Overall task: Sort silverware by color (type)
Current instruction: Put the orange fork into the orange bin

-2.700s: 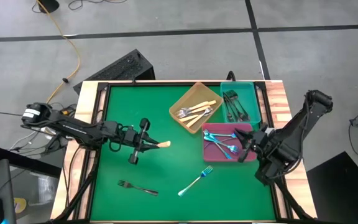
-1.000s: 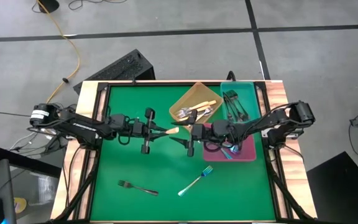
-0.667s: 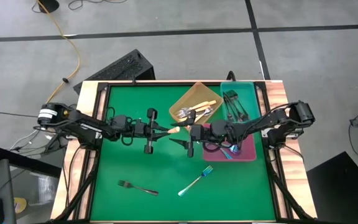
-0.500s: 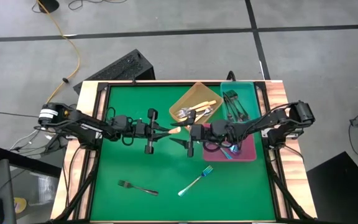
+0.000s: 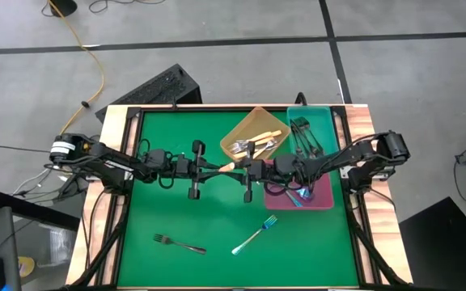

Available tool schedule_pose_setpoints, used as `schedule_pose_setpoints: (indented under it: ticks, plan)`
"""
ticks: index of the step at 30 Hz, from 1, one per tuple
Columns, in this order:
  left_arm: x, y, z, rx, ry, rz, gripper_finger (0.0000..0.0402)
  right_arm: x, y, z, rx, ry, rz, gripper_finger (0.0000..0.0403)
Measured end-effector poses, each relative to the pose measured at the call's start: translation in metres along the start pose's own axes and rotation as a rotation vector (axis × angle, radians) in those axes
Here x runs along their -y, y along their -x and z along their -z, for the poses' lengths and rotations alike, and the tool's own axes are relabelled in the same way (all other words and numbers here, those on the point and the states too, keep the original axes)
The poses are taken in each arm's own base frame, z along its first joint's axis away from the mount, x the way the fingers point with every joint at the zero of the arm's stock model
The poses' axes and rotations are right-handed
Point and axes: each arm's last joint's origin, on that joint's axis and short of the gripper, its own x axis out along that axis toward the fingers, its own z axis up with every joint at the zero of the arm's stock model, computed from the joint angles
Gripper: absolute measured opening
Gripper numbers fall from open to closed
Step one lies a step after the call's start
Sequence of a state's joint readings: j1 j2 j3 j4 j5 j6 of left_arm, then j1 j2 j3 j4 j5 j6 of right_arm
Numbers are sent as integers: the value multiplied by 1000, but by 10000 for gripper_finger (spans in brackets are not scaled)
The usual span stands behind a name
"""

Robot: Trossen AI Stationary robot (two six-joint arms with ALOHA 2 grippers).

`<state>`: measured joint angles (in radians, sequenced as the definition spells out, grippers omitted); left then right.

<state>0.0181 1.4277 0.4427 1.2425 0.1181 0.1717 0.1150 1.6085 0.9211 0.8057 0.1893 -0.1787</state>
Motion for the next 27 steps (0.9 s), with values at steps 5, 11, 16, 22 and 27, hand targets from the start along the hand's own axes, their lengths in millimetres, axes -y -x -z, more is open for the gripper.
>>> schedule_pose_setpoints:
  ticks: [5,11,16,22,27]
  plan:
    - [0,0,1,-6,20,1,20,3,0,1,-5,-15,-5,72]
    - [0,0,2,-21,45,4,22,3,0,2,-18,-34,-3,72]
    - [0,0,7,-83,76,-37,59,5,-1,5,-41,-42,11,72]
    - [-2,6,8,-219,100,-115,118,18,-7,6,-110,-58,41,72]
    - [-4,17,-4,-307,91,-187,147,34,-19,-4,-260,-23,57,72]
